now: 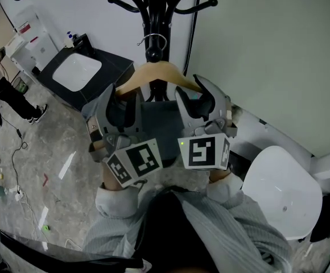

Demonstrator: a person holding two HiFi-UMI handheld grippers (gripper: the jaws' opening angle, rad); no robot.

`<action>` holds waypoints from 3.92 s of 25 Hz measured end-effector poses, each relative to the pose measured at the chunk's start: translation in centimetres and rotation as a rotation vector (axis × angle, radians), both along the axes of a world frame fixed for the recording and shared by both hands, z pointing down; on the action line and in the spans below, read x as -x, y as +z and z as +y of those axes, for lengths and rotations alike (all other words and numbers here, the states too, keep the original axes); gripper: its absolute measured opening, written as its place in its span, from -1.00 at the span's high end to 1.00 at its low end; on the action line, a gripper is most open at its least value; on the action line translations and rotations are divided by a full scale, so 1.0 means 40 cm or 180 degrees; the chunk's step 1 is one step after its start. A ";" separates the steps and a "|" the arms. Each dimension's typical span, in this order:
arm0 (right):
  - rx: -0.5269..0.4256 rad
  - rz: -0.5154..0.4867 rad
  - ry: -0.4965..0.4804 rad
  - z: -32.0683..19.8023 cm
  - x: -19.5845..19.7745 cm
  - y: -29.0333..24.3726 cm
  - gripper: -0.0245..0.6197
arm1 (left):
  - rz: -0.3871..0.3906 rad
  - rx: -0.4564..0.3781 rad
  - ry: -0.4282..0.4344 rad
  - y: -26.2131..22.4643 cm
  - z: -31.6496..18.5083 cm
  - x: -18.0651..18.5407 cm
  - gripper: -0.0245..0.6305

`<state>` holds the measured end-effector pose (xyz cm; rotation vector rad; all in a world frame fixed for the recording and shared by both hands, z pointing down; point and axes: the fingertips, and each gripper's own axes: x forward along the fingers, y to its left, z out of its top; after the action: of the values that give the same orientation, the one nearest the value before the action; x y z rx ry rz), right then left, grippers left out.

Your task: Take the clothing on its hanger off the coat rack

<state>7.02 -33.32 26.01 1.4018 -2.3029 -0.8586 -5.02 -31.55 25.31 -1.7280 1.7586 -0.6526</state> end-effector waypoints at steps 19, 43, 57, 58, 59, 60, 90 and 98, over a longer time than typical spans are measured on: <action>-0.0262 0.0301 0.0099 -0.034 0.010 0.006 0.60 | -0.0479 -0.0059 -0.0079 -0.001 -0.031 -0.024 0.58; -0.0488 0.0268 0.1509 0.181 -0.469 -0.110 0.59 | -0.0401 -0.0435 0.1342 -0.103 0.082 -0.506 0.58; -0.0046 0.0184 0.2283 0.313 -0.682 0.014 0.59 | -0.0299 -0.0022 0.2244 0.030 0.142 -0.747 0.58; -0.0024 0.0173 0.2311 0.317 -0.690 0.023 0.59 | -0.0312 0.0004 0.2279 0.039 0.145 -0.757 0.58; -0.0002 0.0160 0.2337 0.321 -0.697 0.032 0.59 | -0.0323 0.0029 0.2313 0.048 0.147 -0.765 0.58; 0.0020 0.0148 0.2362 0.324 -0.703 0.039 0.59 | -0.0331 0.0051 0.2342 0.056 0.148 -0.771 0.58; 0.0043 0.0137 0.2063 0.266 -0.698 0.065 0.59 | -0.0306 0.0123 0.2049 0.077 0.100 -0.759 0.57; 0.0031 0.0112 0.2048 0.262 -0.701 0.056 0.59 | -0.0338 0.0095 0.2048 0.066 0.098 -0.764 0.57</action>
<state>35.04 -22.83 28.25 1.9314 -1.6445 -0.6502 25.53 -27.62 27.94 -2.0800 1.0253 -0.4684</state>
